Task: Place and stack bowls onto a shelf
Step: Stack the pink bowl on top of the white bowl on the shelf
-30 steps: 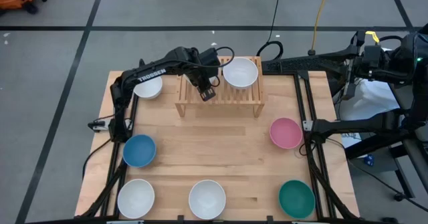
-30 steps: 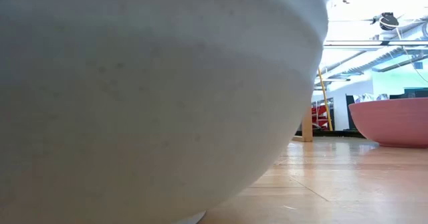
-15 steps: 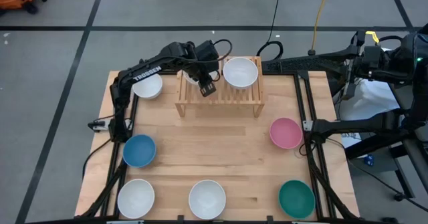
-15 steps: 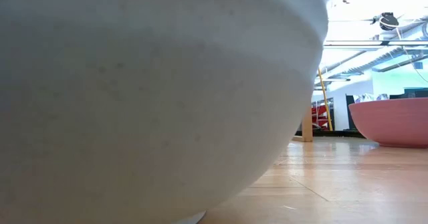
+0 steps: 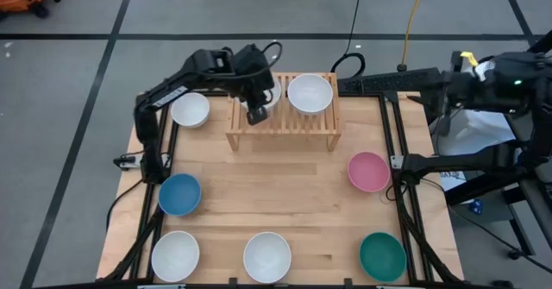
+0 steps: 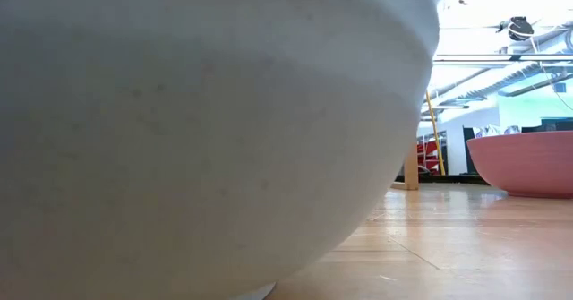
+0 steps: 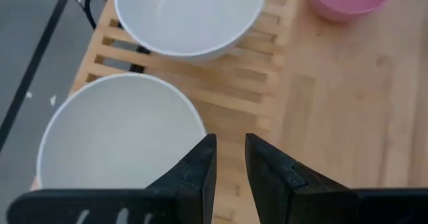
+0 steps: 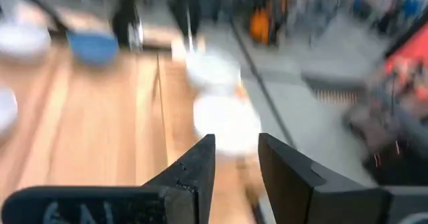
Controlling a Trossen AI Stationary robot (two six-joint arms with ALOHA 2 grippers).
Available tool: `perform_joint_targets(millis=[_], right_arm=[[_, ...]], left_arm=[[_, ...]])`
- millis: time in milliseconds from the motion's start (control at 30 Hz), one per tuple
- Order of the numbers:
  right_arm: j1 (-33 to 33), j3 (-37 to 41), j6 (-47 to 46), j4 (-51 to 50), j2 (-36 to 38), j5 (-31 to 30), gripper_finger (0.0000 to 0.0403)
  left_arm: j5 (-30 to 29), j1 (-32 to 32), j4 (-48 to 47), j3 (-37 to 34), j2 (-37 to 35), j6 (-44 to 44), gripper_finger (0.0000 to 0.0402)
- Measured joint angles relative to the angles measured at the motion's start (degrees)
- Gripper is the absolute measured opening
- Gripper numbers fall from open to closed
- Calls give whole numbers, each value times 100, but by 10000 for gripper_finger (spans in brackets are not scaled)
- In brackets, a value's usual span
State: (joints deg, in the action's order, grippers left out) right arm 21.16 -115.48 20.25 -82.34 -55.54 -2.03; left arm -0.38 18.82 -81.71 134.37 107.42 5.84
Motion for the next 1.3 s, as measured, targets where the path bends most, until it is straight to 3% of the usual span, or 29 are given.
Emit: perform_joint_targets(millis=[133, 533, 1033, 1300], right_arm=[[1, 11, -312, -797, -139, -90, 109], [-1, 669, -1563, -758, -446, 722, 109], [-413, 3419, -4140, -590, -867, 1740, 109], [-858, 4528, -5075, 652, -1280, 2072, 109]], left_arm=[[0, -249, 18, 0, -439, 112, 86], [-15, -885, 142, 7, -1548, -441, 86], [-267, -1364, -843, -2, -2272, -296, 86], [-267, -1409, -829, -2, -2598, -161, 86]])
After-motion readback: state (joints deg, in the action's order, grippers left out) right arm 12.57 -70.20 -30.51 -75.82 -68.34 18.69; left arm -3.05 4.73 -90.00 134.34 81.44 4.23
